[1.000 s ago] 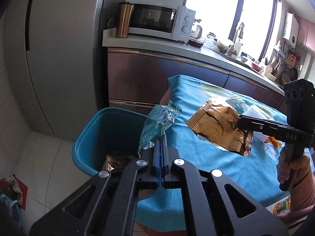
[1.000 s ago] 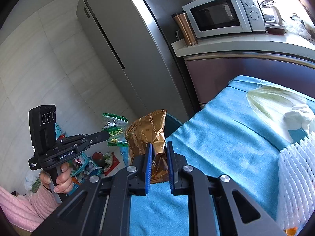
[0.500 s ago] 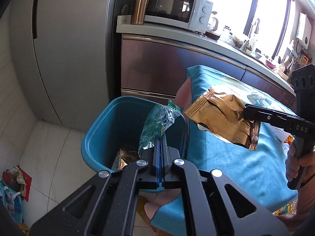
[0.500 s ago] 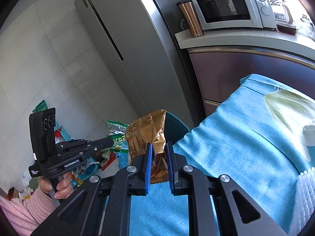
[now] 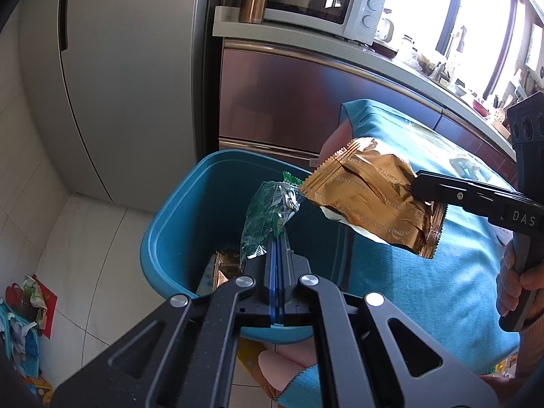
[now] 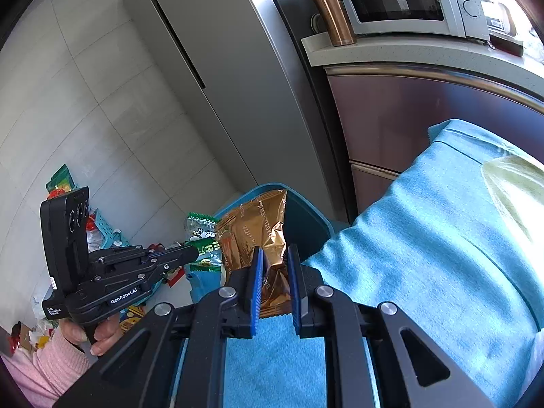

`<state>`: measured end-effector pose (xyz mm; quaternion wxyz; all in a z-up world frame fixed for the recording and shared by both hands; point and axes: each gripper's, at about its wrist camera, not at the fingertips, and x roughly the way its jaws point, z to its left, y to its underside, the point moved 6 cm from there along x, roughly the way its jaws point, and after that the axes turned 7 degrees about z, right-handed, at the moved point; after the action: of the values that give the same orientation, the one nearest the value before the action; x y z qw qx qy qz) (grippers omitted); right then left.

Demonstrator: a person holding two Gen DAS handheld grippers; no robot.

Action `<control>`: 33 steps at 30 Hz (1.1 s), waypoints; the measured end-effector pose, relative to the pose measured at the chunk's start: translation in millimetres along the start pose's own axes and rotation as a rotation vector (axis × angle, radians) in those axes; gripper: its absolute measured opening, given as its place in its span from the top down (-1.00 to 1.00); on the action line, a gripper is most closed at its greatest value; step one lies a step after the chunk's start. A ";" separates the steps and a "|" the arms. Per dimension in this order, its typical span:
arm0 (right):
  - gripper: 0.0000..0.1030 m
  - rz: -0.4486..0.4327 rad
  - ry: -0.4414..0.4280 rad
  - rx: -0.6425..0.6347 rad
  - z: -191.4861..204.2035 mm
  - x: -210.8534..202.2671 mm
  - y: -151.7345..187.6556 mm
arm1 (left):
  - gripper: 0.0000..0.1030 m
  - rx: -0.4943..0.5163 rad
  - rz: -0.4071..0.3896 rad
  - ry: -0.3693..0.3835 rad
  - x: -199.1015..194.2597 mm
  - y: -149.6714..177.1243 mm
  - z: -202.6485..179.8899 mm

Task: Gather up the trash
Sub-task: 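Carry the clear wrapper and gold bag in both tools over the teal bin, then open both tools to drop the wrapper and gold bag into the bin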

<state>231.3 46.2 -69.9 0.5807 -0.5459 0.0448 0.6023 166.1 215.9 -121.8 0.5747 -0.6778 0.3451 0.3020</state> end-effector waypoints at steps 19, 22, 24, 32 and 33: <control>0.72 0.079 0.072 -0.022 3.9 54.7 -19.3 | 0.98 -0.049 0.079 -0.034 45.1 -8.5 15.6; 0.69 0.096 0.086 -0.025 4.3 62.5 -20.9 | 0.98 -0.064 0.094 -0.033 53.4 -9.0 17.8; 0.65 0.107 0.089 -0.025 4.7 67.5 -22.4 | 0.97 -0.070 0.104 -0.032 59.0 -9.5 18.6; 0.49 0.131 0.095 -0.009 4.0 74.2 -22.6 | 0.93 -0.105 0.133 -0.022 79.1 -9.8 22.9; 0.49 0.130 0.093 -0.008 4.1 74.0 -22.5 | 0.93 -0.113 0.136 -0.023 81.4 -9.8 23.7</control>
<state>265.7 104.4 -107.7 0.5355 -0.5714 0.1048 0.6130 220.9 230.5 -185.6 0.5177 -0.6807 0.3660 0.3670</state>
